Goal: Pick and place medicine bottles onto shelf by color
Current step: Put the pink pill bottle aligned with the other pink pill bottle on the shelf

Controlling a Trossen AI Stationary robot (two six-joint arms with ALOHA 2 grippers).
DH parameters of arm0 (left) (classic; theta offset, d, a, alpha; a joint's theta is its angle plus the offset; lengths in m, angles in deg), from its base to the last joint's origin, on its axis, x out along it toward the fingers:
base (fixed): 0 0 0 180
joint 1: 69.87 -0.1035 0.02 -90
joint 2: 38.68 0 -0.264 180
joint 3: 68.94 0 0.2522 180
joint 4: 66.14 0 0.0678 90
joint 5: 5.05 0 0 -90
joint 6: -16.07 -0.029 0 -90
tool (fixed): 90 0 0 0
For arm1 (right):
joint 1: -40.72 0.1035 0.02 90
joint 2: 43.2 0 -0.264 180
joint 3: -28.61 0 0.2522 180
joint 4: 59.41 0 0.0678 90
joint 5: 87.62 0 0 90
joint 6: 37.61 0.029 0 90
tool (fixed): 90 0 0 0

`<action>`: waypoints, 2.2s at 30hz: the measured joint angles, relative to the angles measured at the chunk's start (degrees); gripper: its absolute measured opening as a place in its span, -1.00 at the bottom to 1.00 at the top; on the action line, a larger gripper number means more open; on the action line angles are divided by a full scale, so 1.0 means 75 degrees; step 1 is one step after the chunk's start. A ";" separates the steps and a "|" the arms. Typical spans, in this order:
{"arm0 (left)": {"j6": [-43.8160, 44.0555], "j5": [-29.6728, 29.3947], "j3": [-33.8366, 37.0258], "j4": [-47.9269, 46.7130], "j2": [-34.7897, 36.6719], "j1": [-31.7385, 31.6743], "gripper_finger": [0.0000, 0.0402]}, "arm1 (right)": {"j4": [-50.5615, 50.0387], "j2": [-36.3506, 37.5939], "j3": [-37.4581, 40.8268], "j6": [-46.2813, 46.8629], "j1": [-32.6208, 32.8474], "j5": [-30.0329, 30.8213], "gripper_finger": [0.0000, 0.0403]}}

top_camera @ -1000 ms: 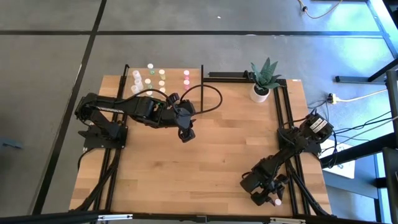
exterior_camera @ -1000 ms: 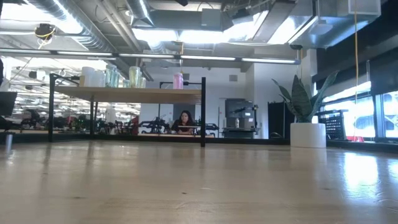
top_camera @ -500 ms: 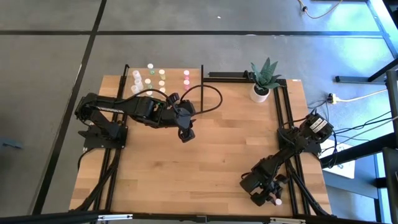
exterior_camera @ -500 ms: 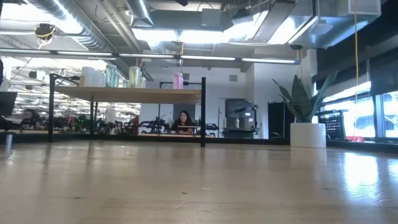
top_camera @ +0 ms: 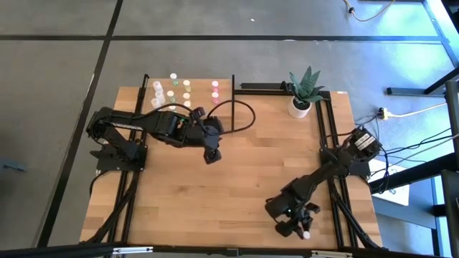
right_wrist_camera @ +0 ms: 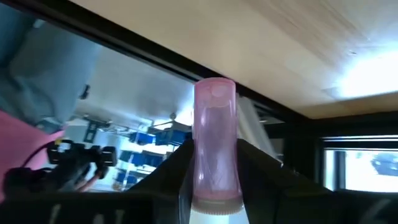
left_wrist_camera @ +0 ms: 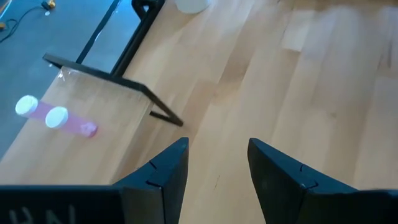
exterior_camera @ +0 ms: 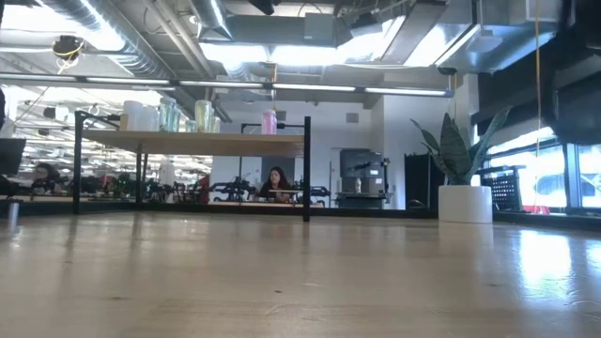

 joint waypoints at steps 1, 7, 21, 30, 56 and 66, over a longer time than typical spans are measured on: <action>0.0002 0.0000 0.0000 -0.0081 0.0000 0.0001 -0.21 | -0.0065 0.0000 -0.0079 0.0000 -0.0095 -0.0001 -0.48; 0.0057 -0.0003 0.0000 -0.0437 0.0000 0.0122 -0.21 | -0.0179 0.0003 -0.0498 -0.0019 -0.0766 -0.0059 -0.48; 0.0055 0.0000 0.0000 -0.0908 0.0000 0.0747 -0.21 | -0.0323 0.0003 -0.1085 -0.0773 -0.2954 -0.0421 -0.49; -0.0004 -0.0006 0.0000 -0.0962 0.0000 0.0853 -0.21 | -0.0350 -0.0080 -0.1093 0.0009 -0.4290 -0.1083 -0.48; -0.0018 -0.0149 0.0289 -0.1289 0.0009 0.0847 -0.21 | 0.0530 -0.1241 -0.1090 0.0760 -0.4898 0.0243 -0.47; -0.0013 -0.0146 0.0291 -0.1292 0.0009 0.0850 -0.21 | 0.0589 -0.1241 -0.1090 0.0833 -0.5025 0.0214 -0.23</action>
